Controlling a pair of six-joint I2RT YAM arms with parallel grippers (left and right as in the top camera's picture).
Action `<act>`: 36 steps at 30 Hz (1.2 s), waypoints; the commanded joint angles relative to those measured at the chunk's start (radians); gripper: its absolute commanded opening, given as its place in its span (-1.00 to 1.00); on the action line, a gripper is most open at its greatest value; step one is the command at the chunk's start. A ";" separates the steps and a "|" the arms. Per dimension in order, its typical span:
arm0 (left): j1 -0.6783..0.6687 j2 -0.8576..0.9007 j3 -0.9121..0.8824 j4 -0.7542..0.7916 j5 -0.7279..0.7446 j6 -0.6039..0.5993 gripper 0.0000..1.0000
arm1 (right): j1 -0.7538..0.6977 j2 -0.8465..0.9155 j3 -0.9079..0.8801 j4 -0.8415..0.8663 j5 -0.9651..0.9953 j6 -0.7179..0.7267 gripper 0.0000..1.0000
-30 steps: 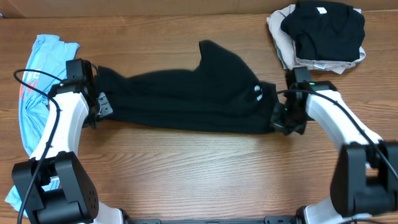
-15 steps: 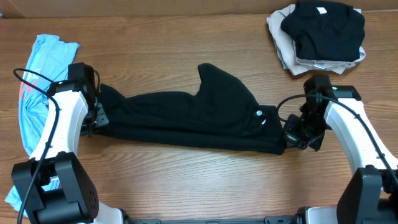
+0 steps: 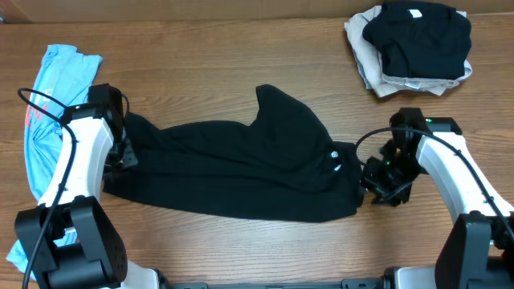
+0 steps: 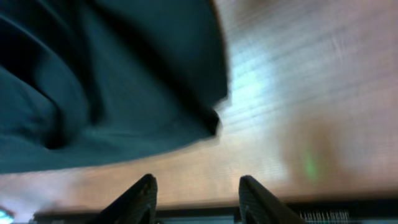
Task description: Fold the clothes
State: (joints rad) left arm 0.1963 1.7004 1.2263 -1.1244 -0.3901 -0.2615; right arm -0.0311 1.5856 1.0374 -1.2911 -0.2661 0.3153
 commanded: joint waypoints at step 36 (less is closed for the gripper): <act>-0.002 0.090 -0.006 0.728 0.694 0.262 1.00 | 0.126 0.214 0.029 0.711 0.266 -0.188 -0.52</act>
State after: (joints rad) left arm 0.1959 1.7569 1.2186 -0.3962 0.2855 -0.0219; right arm 0.0933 1.7985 1.0798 -0.5922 -0.0456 0.1303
